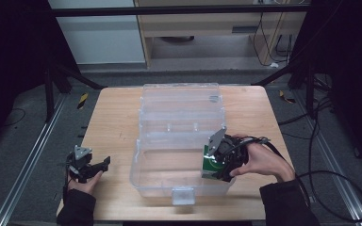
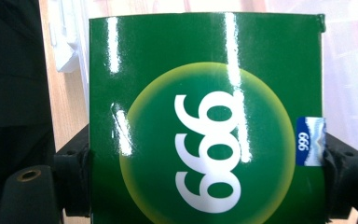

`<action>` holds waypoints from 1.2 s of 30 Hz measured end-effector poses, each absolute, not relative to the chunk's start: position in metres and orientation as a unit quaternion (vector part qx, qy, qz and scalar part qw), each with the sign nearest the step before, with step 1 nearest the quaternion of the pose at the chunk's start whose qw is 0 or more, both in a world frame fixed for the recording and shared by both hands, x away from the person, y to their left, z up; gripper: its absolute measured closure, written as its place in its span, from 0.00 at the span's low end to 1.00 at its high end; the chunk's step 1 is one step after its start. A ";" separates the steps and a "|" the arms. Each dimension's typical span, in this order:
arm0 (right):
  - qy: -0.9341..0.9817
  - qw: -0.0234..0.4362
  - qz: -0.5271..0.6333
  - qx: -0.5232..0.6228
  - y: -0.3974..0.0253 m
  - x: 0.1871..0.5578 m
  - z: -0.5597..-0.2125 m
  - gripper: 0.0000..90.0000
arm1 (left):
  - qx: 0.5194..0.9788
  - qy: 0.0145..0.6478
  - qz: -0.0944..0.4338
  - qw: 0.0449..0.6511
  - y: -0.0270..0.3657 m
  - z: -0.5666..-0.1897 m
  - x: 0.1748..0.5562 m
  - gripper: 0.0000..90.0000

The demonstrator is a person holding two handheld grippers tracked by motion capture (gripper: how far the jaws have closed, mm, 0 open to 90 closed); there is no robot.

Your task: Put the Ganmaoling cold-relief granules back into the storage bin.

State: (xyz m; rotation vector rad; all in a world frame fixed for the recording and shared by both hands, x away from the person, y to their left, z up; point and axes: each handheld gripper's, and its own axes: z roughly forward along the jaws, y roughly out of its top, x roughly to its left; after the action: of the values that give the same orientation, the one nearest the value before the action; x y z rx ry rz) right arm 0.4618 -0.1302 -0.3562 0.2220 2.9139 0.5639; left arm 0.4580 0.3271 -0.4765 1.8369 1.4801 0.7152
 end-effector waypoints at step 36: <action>0.976 0.040 0.185 0.107 -0.134 0.473 -0.413 0.16 | 0.704 0.566 0.273 0.331 0.328 -0.477 0.458 0.26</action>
State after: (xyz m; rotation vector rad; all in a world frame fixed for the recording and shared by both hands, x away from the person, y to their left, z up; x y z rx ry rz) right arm 0.4725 -0.1339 -0.4134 0.3277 2.9904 0.5674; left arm 0.4581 0.3277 -0.4769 1.8393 1.4806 0.7126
